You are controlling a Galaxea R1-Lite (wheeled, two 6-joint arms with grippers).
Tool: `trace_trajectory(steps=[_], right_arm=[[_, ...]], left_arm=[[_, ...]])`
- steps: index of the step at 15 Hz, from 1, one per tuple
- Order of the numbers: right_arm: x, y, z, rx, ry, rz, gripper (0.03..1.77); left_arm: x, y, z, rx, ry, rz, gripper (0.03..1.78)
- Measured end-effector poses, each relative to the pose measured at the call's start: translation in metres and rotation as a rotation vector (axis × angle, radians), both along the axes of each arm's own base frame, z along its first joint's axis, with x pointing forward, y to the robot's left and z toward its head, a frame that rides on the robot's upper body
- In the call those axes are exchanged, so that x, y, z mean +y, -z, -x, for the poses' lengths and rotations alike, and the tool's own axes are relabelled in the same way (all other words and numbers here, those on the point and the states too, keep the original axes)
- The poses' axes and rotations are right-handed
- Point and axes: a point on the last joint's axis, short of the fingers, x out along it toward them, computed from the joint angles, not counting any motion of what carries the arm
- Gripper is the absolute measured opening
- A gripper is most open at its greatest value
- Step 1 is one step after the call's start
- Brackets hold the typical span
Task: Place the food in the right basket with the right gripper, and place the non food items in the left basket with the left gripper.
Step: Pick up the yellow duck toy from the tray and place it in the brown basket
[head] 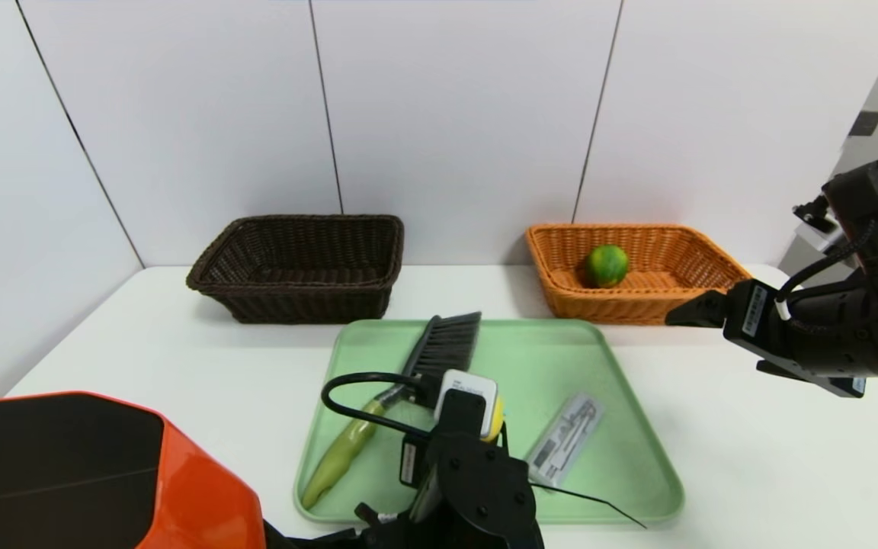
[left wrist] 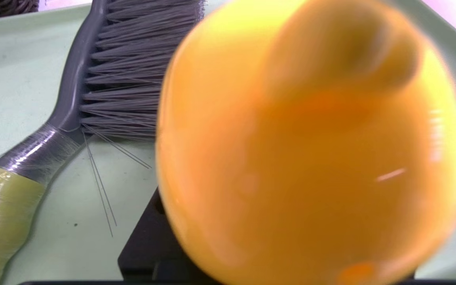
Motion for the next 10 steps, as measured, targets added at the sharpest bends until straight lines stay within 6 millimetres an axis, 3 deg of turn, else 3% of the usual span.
trace_trajectory(steps=[10], right_arm=[[-0.001,0.002,0.004,0.007,0.001,0.0,1.7]], left_arm=[[0.009,-0.034,0.005,-0.063,0.019,0.024,0.75]])
